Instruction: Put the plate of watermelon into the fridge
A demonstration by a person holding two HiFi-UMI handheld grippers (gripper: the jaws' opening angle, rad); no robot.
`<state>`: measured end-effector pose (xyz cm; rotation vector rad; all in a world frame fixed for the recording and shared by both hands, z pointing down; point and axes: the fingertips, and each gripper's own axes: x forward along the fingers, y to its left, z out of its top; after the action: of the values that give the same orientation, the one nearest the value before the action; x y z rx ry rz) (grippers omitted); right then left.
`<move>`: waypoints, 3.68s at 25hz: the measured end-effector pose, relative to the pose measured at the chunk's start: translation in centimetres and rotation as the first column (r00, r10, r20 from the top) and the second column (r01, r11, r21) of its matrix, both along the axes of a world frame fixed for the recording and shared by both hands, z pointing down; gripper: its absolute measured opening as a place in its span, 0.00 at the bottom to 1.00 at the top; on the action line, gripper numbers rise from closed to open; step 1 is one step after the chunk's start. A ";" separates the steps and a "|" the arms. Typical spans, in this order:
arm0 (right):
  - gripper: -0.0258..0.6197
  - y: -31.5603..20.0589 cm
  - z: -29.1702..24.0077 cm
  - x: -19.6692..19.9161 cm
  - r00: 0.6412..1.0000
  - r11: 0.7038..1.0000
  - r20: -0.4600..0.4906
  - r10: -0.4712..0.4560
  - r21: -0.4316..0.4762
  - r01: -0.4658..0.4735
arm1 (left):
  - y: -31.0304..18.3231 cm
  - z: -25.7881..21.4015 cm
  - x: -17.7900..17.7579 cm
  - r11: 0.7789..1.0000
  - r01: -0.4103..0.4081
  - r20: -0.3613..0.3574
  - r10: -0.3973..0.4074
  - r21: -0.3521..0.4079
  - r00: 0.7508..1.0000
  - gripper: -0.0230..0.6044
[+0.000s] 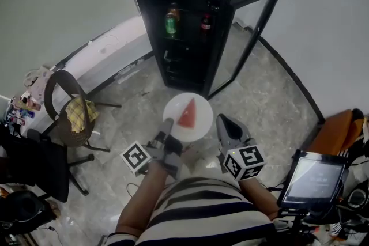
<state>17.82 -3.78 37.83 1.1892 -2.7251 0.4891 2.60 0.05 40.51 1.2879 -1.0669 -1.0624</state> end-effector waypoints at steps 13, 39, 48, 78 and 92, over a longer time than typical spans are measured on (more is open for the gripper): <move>0.04 -4.2 -0.2 -2.2 1.000 1.000 -0.002 -0.015 0.015 0.015 | -4.8 -0.4 -2.1 1.000 0.031 0.010 -0.031 0.005 0.999 0.06; 0.04 -13.7 -0.9 -14.2 0.999 0.997 -0.013 0.046 0.055 -0.045 | -17.3 -0.9 -13.2 0.999 -0.038 0.029 0.038 -0.008 0.999 0.06; 0.04 -16.0 -1.1 -17.7 0.997 0.993 -0.041 0.072 0.101 -0.067 | -21.6 -1.9 -16.3 0.997 -0.071 0.027 0.070 0.022 0.997 0.06; 0.04 -25.7 0.0 -20.9 0.994 0.957 -0.099 0.044 0.291 -0.013 | -34.6 -1.4 -16.5 0.999 -0.031 -0.035 0.033 0.031 0.999 0.06; 0.04 -30.1 1.8 -21.9 0.998 0.917 -0.060 0.013 0.398 0.012 | -41.0 -1.1 -16.3 0.997 -0.062 0.048 0.060 0.049 0.997 0.06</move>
<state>-4.04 -33.89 39.65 1.2604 -2.8525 -0.1160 -13.74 -40.91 39.37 1.3832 -1.0345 -1.0238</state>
